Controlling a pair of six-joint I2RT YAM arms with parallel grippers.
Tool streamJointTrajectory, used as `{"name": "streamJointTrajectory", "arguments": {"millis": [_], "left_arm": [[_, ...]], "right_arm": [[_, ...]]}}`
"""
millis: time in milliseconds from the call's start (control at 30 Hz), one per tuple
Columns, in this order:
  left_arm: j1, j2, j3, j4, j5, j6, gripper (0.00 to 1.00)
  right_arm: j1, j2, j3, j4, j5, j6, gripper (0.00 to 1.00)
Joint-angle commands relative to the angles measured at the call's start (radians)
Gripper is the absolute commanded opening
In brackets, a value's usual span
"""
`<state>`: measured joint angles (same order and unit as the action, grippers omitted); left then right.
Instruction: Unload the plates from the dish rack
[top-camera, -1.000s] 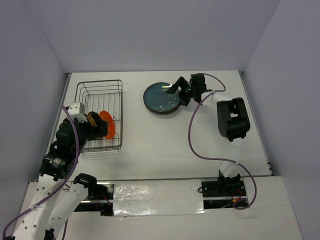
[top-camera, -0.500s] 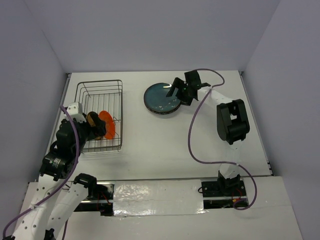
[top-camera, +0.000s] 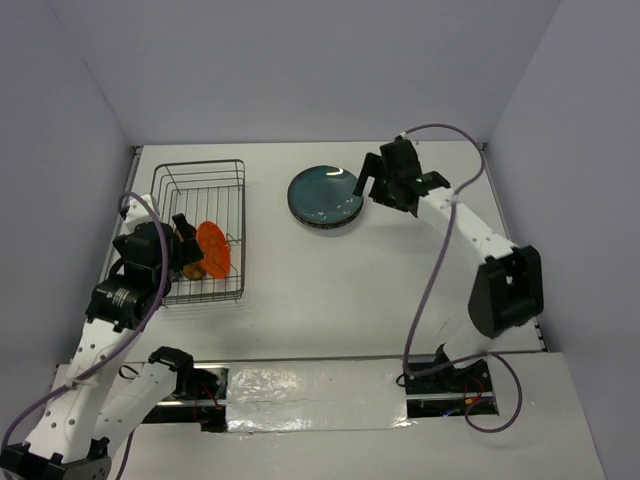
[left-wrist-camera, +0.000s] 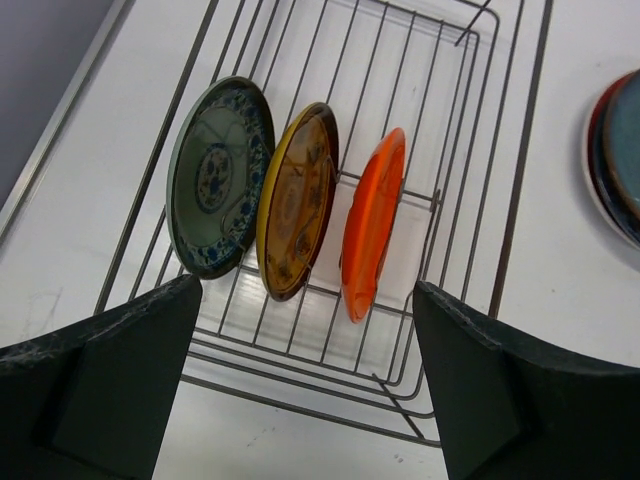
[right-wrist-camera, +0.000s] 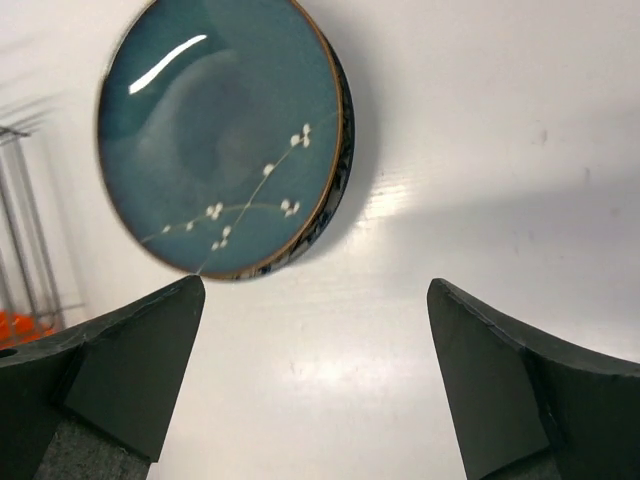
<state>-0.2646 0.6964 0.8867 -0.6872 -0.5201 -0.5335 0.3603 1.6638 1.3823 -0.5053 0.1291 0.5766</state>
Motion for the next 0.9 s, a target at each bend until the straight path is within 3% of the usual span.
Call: {"name": "streamJointTrajectory", "arguments": {"millis": [0,133,367,667,867], "left_arm": [[-0.001,0.057,0.067,-0.041,-0.060,-0.037,1.00],[-0.001,0.129,0.119,-0.061,-0.020,-0.046,0.99],[-0.001,0.328,0.150,-0.025,0.023,-0.063,0.97],[-0.001,0.531,0.123,0.038,0.051,-0.105,0.80],[-0.001,0.568,0.077,0.084,0.066,-0.125,0.61]], "right_arm": [[0.040,-0.194,-0.098,0.002,0.101,-0.046,1.00],[0.086,-0.436,-0.228,0.050,0.127,-0.086,1.00],[0.138,-0.575,-0.405,0.109,-0.080,-0.107,1.00],[0.161,-0.633,-0.575,0.189,-0.161,-0.083,0.98],[0.175,-0.684,-0.588,0.174,-0.149,-0.081,0.98]]}}
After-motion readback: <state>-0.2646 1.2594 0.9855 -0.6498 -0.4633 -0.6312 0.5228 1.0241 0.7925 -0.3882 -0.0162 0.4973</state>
